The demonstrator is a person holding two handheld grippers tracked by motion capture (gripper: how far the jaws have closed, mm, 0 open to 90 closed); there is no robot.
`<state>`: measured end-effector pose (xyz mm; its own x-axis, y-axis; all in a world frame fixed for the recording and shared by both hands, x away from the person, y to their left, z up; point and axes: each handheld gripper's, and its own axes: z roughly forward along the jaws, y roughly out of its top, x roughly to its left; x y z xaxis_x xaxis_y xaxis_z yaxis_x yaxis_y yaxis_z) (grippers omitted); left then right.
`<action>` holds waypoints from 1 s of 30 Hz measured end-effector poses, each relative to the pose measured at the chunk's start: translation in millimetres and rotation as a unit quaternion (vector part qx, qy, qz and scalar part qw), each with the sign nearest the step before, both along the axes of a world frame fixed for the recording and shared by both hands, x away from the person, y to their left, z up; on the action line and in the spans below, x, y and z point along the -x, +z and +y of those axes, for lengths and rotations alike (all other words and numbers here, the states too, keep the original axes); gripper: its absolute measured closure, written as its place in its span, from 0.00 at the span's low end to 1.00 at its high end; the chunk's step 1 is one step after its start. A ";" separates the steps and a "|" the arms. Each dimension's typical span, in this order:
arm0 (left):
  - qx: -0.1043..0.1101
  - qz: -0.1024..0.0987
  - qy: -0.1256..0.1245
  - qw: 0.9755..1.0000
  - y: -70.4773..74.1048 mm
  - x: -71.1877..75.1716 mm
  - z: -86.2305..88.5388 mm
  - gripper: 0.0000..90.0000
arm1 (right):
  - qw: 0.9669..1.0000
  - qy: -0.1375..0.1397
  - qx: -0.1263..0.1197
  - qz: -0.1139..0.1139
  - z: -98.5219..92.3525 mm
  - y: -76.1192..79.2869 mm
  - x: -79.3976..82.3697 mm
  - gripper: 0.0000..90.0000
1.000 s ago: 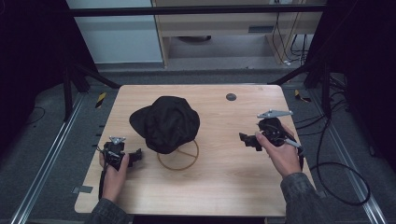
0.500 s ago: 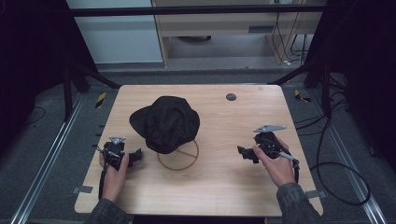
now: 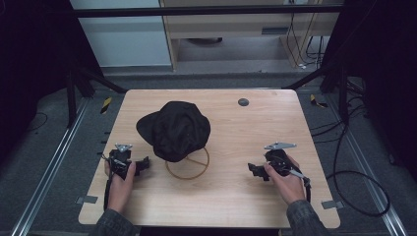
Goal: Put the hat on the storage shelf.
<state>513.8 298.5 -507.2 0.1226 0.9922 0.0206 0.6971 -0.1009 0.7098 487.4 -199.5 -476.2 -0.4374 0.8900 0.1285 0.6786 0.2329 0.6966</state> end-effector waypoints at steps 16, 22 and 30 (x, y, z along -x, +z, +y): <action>0.000 0.000 0.000 1.000 0.0 0.0 0.0 0.00 | 1.000 -0.007 -0.015 0.001 -1.5 -14.8 4.6 0.13; 0.000 0.000 0.000 1.000 0.0 0.0 0.0 0.00 | 1.000 -0.007 -0.017 0.001 1.9 -20.4 6.4 0.13; 0.000 0.000 0.000 1.000 0.0 0.0 0.0 0.00 | 1.000 -0.002 -0.020 -0.003 6.6 -25.1 9.4 0.13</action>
